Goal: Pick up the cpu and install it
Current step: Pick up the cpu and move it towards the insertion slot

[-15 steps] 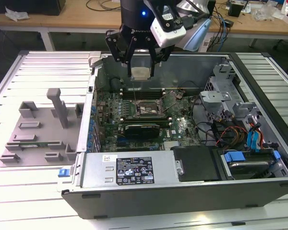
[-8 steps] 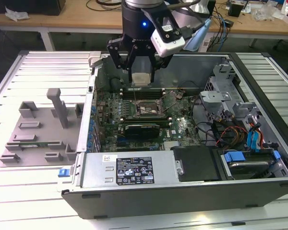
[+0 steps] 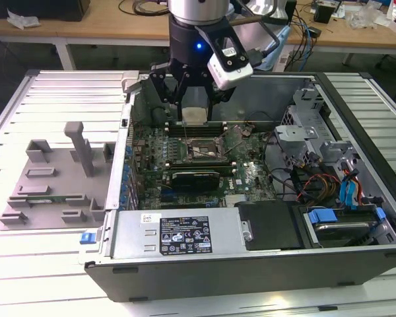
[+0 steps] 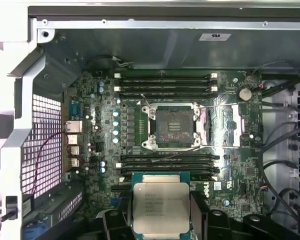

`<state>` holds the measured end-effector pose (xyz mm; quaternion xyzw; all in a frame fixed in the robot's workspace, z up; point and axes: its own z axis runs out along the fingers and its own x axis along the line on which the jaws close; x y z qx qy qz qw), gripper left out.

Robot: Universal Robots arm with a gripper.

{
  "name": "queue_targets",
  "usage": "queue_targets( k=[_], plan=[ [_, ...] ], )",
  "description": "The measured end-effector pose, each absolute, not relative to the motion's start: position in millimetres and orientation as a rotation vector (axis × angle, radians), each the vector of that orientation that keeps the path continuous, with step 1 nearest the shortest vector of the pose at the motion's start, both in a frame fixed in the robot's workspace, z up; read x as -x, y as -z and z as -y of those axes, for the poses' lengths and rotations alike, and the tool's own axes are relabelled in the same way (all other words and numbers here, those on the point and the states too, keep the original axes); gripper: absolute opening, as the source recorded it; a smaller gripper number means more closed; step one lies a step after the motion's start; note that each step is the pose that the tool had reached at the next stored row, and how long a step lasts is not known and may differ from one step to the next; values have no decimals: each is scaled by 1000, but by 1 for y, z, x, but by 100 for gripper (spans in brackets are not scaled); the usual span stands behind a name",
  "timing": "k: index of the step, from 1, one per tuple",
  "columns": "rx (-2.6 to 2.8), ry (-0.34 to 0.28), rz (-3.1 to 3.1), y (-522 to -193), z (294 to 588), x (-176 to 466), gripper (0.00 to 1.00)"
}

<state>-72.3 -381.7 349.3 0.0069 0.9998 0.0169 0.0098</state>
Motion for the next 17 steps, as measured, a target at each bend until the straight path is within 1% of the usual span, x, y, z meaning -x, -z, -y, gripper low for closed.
queue_targets(
  k=[12, 14, 17],
  plan=[
    [-22, -53, -3124, -323, 382, 69, 55],
    [-21, -53, -3124, -313, 382, 69, 55],
    [-22, -52, -3124, -306, 374, 69, 55]
  ],
)
